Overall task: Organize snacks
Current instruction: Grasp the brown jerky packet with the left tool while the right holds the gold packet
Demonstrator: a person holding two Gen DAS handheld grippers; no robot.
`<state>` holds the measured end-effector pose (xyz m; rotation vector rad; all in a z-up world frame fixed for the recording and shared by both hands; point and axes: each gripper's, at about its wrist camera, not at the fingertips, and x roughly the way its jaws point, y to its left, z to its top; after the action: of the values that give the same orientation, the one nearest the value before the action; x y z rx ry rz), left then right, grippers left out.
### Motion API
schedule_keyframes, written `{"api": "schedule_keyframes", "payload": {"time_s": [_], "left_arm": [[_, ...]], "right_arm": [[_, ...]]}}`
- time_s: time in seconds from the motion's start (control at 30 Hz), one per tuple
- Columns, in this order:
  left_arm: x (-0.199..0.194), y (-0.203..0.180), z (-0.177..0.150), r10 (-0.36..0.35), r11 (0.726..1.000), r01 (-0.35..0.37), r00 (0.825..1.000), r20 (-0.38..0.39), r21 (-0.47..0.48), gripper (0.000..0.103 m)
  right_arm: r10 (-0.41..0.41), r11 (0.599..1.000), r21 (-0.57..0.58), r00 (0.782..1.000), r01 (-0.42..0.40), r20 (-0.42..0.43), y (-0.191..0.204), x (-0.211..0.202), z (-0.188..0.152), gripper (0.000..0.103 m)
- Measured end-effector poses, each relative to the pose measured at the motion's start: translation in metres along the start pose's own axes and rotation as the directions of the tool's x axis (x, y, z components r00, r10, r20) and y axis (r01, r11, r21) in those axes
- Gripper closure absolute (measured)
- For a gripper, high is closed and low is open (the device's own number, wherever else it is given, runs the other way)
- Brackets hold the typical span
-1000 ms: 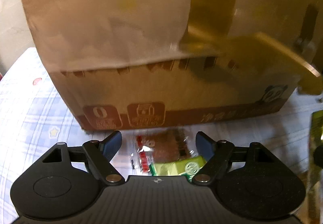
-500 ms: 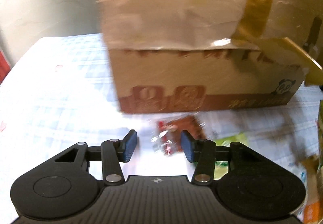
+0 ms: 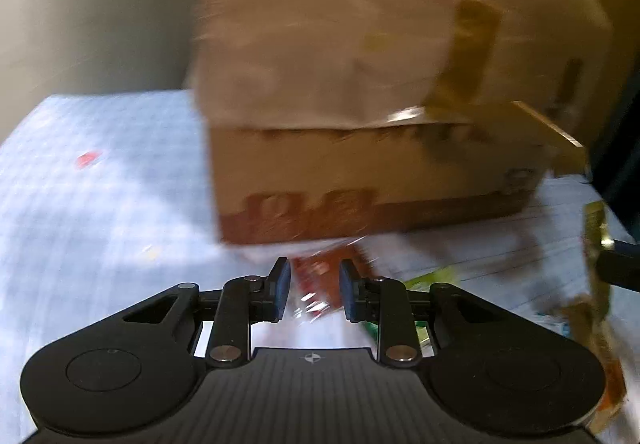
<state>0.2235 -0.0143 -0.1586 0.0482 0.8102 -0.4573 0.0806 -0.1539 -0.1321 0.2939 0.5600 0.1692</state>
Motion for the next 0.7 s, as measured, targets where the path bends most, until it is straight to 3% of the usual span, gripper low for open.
{"api": "schedule_keyframes", "payload": {"time_s": [0.13,0.27,0.37,0.5,0.7], "left_arm": [[0.016,-0.011,0.009,0.012,0.995,-0.01,1.0,-0.017,0.097,0.074],[0.025,-0.008,0.019,0.002,0.993,-0.001,1.0,-0.006,0.12,0.074],[0.028,-0.001,0.019,-0.036,0.99,0.038,0.999,-0.017,0.137,0.072],[0.035,0.007,0.016,-0.096,0.985,0.099,0.995,-0.026,0.141,0.057],[0.029,-0.013,-0.003,-0.164,0.971,0.171,0.985,-0.055,0.164,0.056]], "right_arm": [[-0.009,1.0,0.007,1.0,0.009,-0.004,-0.003,0.001,0.001,0.06],[-0.016,1.0,0.01,1.0,0.016,-0.008,-0.005,0.003,0.002,0.06],[-0.018,1.0,0.01,1.0,0.019,-0.014,-0.006,0.007,0.003,0.06],[-0.019,1.0,0.01,1.0,0.019,-0.02,-0.005,0.01,0.003,0.06],[-0.016,1.0,0.006,1.0,0.016,-0.023,-0.004,0.011,0.005,0.06]]}}
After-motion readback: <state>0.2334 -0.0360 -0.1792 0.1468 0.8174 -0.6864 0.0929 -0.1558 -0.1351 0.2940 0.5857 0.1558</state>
